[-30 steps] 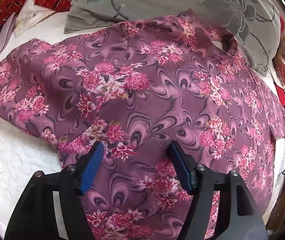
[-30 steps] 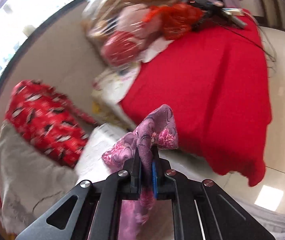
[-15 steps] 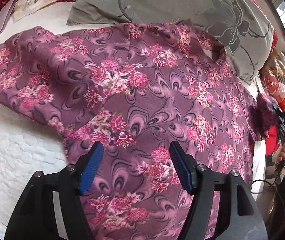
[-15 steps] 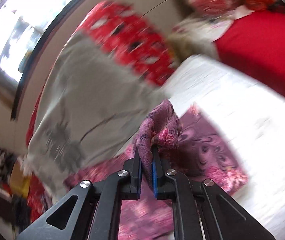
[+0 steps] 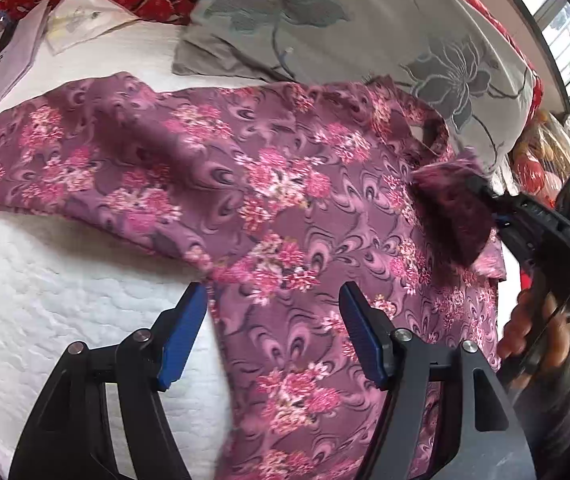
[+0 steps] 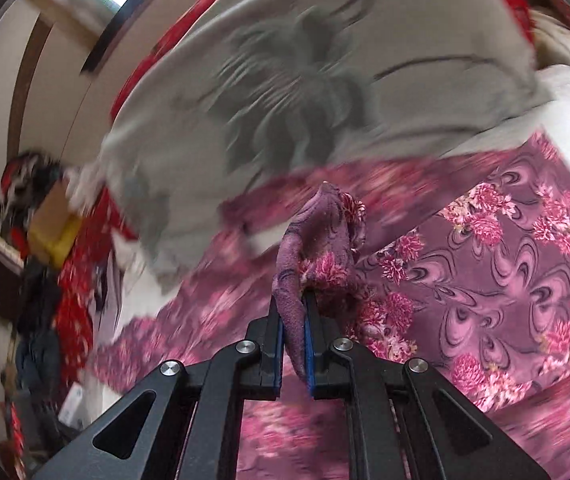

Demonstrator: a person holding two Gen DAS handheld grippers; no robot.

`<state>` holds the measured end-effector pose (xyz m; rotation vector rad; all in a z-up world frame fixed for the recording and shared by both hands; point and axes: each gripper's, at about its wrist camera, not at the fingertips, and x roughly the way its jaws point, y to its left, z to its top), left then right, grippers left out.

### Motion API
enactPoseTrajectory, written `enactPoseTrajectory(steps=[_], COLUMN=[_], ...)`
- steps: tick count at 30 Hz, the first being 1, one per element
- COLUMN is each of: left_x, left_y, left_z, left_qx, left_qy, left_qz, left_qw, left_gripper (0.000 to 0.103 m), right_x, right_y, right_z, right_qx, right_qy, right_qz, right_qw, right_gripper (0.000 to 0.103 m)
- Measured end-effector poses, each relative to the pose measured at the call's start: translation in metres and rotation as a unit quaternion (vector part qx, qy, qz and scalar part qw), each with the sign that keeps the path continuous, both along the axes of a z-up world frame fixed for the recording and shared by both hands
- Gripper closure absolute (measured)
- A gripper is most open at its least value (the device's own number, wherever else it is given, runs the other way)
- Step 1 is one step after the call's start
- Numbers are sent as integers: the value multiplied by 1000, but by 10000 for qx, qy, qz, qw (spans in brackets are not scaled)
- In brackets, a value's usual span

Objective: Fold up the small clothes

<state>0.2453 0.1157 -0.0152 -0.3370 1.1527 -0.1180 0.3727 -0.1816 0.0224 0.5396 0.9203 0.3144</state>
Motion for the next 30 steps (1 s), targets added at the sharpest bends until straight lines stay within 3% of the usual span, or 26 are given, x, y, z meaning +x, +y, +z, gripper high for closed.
enactPoseTrajectory(steps=[8, 11, 12, 15, 17, 22, 25, 26, 27, 28, 30], left_x=[-6, -4, -2, 7, 16, 46, 56, 57, 59, 60, 58], left_y=[11, 4, -1, -21, -38, -73, -75, -72, -69, -65, -53], left_z=[3, 0, -2, -9, -14, -30, -29, -26, -19, -15, -4], left_qx=[-189, -494, -615, -891, -978, -787, -724, -762, -765, -771, -896], left_qy=[23, 136, 199, 345, 451, 769, 685, 571, 434, 386, 237], left_qz=[69, 27, -12, -156, -239, -226, 131, 244, 357, 371, 491], left_qw=[9998, 9987, 9979, 9953, 9939, 9937, 9949, 9951, 9955, 9956, 9945], left_gripper=[35, 35, 35, 35, 35, 35, 36, 47, 79, 90, 93], right_x=[-18, -32, -37, -56, -67, -86, -95, -96, -99, -98, -98], right_y=[87, 90, 85, 61, 37, -46, -87, -97, -112, -122, -143], right_z=[-25, -38, -39, -32, -27, -27, -26, -27, -27, -27, -29], right_qx=[-82, 77, 211, 354, 289, 437, 490, 514, 552, 571, 617], right_qy=[313, 688, 766, 685, 583, 603, 548, 527, 500, 480, 436], right_qz=[788, 1072, 1135, 1205, 993, 213, -190, -314, -469, -587, -893], right_qw=[9964, 9918, 9904, 9897, 9929, 9970, 9971, 9968, 9961, 9955, 9931], right_gripper=[87, 72, 65, 66, 59, 57, 57, 57, 57, 57, 57])
